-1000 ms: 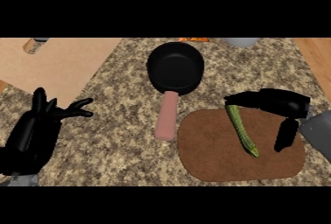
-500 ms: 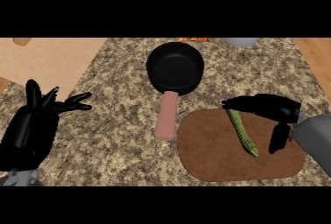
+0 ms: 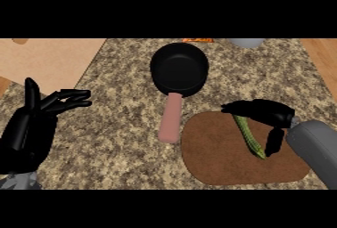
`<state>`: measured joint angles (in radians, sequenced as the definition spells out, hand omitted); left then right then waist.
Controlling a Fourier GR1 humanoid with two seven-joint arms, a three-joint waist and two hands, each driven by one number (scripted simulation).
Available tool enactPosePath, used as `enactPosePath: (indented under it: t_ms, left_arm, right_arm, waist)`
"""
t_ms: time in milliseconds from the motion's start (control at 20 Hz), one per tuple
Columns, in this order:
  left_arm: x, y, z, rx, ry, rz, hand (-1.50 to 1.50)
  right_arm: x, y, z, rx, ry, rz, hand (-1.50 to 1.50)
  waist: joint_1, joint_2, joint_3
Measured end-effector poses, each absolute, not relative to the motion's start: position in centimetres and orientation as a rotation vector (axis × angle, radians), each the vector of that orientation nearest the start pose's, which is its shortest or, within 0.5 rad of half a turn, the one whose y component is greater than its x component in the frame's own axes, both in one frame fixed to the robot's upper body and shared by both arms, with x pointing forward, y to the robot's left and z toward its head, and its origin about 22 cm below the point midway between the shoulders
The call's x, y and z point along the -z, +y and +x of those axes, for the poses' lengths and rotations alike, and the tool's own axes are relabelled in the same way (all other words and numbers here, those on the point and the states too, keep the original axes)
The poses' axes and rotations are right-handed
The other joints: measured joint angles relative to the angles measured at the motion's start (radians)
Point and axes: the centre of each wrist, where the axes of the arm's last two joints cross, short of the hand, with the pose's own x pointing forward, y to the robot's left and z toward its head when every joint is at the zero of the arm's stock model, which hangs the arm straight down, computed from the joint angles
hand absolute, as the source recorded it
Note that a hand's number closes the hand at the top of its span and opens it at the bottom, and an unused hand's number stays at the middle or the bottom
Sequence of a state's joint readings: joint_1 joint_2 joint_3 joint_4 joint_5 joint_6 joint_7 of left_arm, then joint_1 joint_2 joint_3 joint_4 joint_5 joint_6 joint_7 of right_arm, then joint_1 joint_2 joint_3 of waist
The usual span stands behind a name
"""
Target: Pick the squash from the cutting board and place it in the pot
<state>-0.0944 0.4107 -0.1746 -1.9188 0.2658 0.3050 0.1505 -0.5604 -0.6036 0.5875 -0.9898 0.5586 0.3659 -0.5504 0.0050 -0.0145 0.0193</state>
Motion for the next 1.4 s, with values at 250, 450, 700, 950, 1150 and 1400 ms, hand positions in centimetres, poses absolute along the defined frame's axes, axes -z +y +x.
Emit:
enactPosePath:
  t_ms: [250, 450, 700, 950, 1150, 1400]
  left_arm:
    - [-11.8, 24.3, 24.0, 0.049, -1.794, 0.04, 0.0]
    - [-11.6, 24.3, 24.0, 0.044, -1.81, 0.047, 0.0]
    - [-11.5, 24.3, 24.0, 0.046, -1.825, 0.054, 0.0]
    - [-11.7, 24.9, 23.6, 0.039, -1.824, 0.075, 0.0]
    - [-11.6, 25.4, 23.2, 0.025, -1.821, 0.103, 0.0]
    - [-11.9, 25.9, 22.7, 0.008, -1.826, 0.128, 0.0]
  right_arm:
    - [-1.9, -26.8, 34.8, -1.841, -1.341, -0.045, 1.5]
    - [-1.4, -26.7, 34.9, -1.88, -1.401, -0.042, 1.5]
    - [-1.2, -26.8, 35.1, -1.904, -1.433, -0.03, 1.5]
    - [-0.9, -22.8, 33.3, -2.136, -1.488, 0.17, 1.5]
    - [-0.7, -18.4, 30.1, -2.333, -1.549, 0.38, 1.5]
    - [-2.3, -17.9, 26.8, -2.379, -1.625, 0.473, 1.5]
  waist:
    - [0.004, -0.001, -0.002]
    - [0.006, -0.003, -0.003]
    - [0.003, -0.006, -0.003]
    - [-0.014, -0.013, -0.007]
    - [-0.033, -0.018, -0.006]
    - [-0.053, -0.02, -0.004]
